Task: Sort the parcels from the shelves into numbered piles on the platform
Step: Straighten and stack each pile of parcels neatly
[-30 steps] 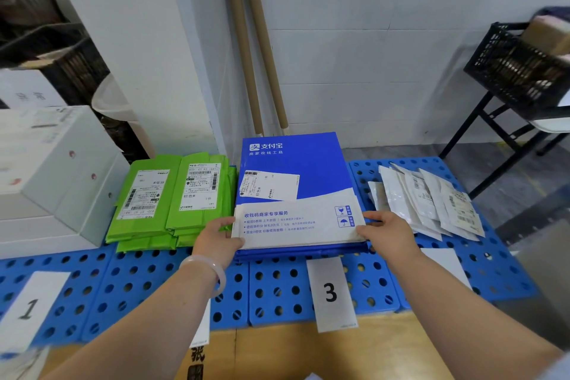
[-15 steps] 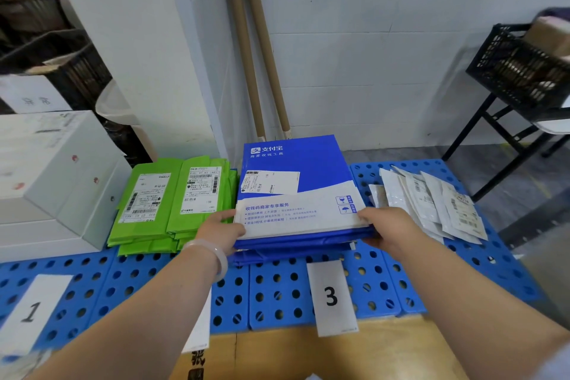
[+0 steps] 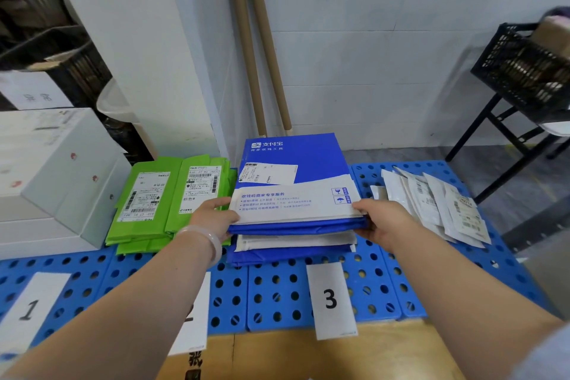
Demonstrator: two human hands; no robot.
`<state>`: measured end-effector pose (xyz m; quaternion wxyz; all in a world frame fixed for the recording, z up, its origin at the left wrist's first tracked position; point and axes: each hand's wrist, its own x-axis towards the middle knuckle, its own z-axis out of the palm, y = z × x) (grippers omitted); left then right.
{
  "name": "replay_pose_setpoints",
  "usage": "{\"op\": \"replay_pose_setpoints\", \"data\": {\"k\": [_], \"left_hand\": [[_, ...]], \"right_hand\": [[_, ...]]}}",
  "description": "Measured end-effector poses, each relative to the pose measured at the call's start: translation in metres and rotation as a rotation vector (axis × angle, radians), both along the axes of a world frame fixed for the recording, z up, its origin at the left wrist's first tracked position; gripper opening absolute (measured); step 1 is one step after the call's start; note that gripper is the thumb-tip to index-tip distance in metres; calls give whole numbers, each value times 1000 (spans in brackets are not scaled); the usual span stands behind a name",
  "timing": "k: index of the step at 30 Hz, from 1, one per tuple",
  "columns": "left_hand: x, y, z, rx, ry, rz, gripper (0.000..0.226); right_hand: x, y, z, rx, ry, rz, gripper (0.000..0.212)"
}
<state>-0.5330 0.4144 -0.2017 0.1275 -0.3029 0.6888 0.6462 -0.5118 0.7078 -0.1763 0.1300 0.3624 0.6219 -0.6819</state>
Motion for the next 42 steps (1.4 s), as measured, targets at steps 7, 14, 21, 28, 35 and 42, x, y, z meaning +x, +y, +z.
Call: {"op": "replay_pose_setpoints", "data": {"k": [7,14,21,28,35,42], "left_hand": [[-5,5,1,184,-15,74,39],[-5,6,23,392,-107,95,29],[7,8,8,288,-189,-51,14],[3,4,12,162,-77,-132,22],[-20,14,45,230,78,-135,15],[-41,28,86,435,190,-75,21]], "right_hand": [[-6,-3,7,-2,38,18,29],[-10,1,22,-94,-9,114,13],[3,4,8,-65,-101,248,20],[-2,-2,2,-98,-52,219,34],[-16,-2,24,-107,107,115,20],[-34,21,64,-89,274,-10,6]]}}
